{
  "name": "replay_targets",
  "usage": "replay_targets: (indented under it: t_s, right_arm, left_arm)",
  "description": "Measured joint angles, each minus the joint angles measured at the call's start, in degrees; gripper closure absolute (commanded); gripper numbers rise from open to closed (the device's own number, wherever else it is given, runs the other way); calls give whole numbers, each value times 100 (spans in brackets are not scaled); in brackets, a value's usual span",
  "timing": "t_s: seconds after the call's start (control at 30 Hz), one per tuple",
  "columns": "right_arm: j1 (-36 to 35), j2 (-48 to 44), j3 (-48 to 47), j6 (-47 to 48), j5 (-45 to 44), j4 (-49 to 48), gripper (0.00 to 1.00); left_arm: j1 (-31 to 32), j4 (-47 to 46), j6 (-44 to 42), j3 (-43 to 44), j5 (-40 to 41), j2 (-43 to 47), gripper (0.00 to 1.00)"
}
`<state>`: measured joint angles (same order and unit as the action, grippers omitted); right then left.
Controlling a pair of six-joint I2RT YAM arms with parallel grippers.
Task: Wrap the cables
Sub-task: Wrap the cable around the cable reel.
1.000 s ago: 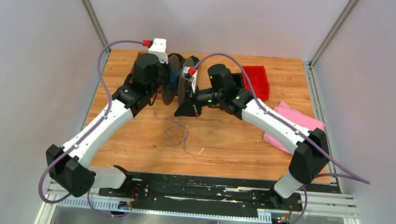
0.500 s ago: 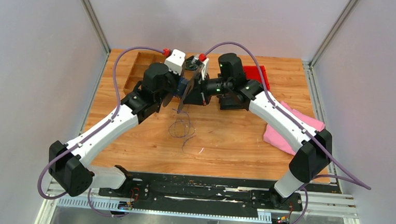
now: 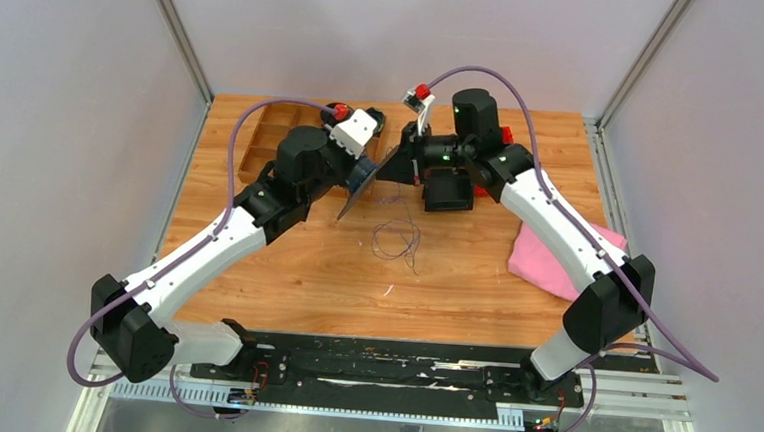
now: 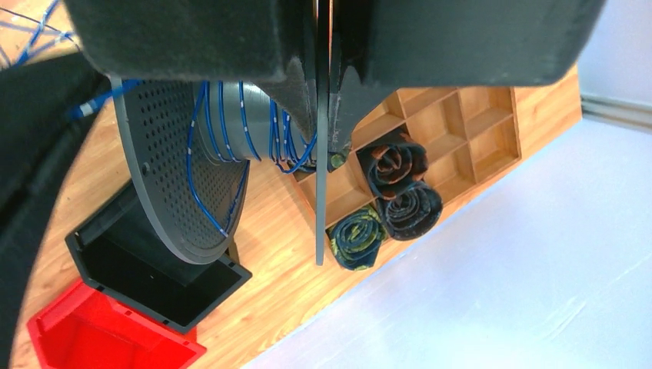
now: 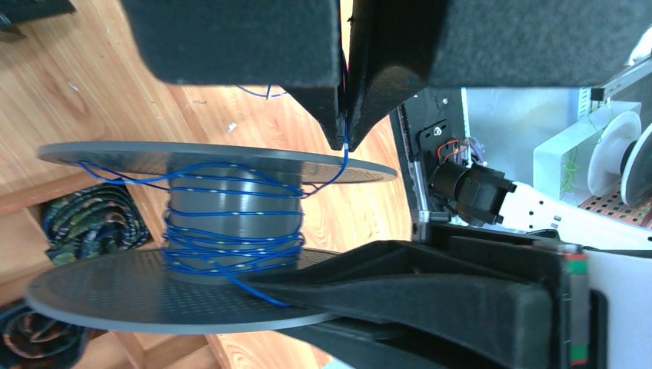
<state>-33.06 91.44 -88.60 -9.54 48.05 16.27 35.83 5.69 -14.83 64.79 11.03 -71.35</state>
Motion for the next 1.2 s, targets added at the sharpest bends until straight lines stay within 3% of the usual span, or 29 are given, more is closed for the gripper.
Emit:
replay_targets:
  t_s: [0.63, 1.2]
  right_arm:
    - [1080, -166, -11, 566, 92, 398, 99]
    - [1556, -164, 560, 1499, -323, 542, 99]
  left_arm:
    - [31, 46, -293, 0, -785, 168, 100]
    - [-94, 487, 424, 140, -1510, 232, 100]
